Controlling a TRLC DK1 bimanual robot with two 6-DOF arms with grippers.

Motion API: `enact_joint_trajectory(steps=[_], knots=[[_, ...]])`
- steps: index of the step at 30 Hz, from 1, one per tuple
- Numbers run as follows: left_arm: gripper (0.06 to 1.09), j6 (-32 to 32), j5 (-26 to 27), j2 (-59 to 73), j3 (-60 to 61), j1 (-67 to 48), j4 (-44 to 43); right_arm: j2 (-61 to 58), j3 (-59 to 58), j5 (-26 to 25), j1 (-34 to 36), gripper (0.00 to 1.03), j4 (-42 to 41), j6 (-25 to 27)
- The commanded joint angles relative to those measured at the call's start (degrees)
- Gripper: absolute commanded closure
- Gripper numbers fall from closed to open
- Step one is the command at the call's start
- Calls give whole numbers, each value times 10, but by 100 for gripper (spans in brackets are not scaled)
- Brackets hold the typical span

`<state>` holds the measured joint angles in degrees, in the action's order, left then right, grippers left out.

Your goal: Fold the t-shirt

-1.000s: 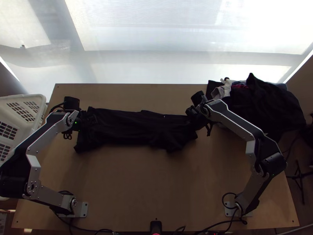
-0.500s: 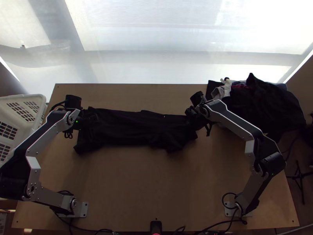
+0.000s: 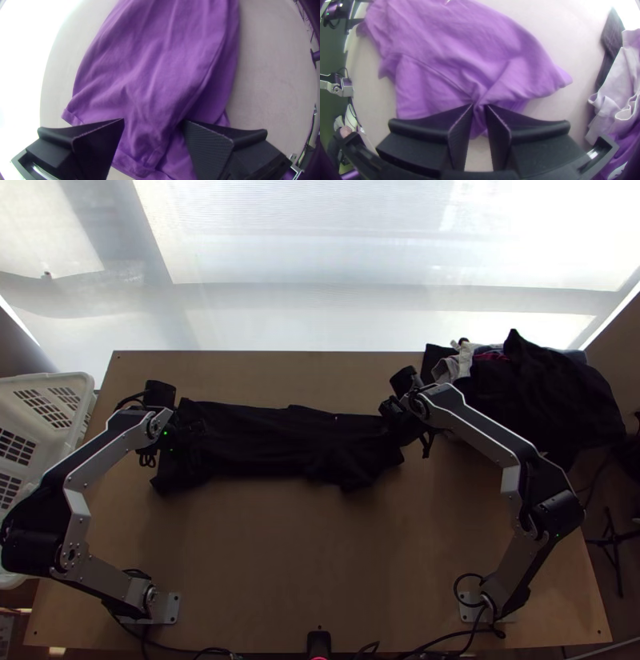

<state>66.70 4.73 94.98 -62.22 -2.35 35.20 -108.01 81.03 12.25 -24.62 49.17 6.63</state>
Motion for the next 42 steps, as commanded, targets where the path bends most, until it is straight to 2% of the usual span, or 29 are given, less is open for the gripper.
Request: enact_joint_trajectory(steps=[1,5,8,13,14,15,16,17,19,23,25,26,32,36,38,40,42], knots=[[66,-3,-1,15,4,8,-36,0,0,0,0,82,1,0],[88,-16,-2,9,-21,8,-32,1,2,0,-1,82,1,0],[91,-30,-1,1,-50,8,4,0,2,0,-3,82,1,0],[90,-66,-1,-17,-55,2,40,0,2,0,-4,82,1,0],[83,-69,-1,-21,-51,2,41,0,2,0,-4,82,1,0],[72,-69,-1,-24,-45,3,41,0,2,0,-4,82,1,0],[67,-66,-1,-26,-39,7,41,0,1,0,-5,82,1,0],[71,-60,-2,-27,-34,8,41,0,1,0,-5,82,1,0],[91,-54,-1,-27,-33,12,38,0,1,0,-5,82,1,0],[92,-43,-1,-26,-39,18,37,2,-2,0,-6,82,1,0],[98,-39,0,-27,-46,20,36,3,-2,0,-6,82,1,0],[104,-43,1,-26,-52,21,36,3,-2,0,-6,82,1,0],[105,-69,0,-31,-81,23,41,7,-4,0,-6,82,1,0],[105,-126,1,-52,-145,20,109,13,-7,0,-7,82,1,0],[105,-131,1,-80,-154,16,120,16,-11,0,-6,82,1,0],[99,-136,1,-104,-154,14,123,17,-13,0,-6,82,1,0],[99,-133,1,-122,-151,12,132,16,-13,0,-8,82,0,0]])
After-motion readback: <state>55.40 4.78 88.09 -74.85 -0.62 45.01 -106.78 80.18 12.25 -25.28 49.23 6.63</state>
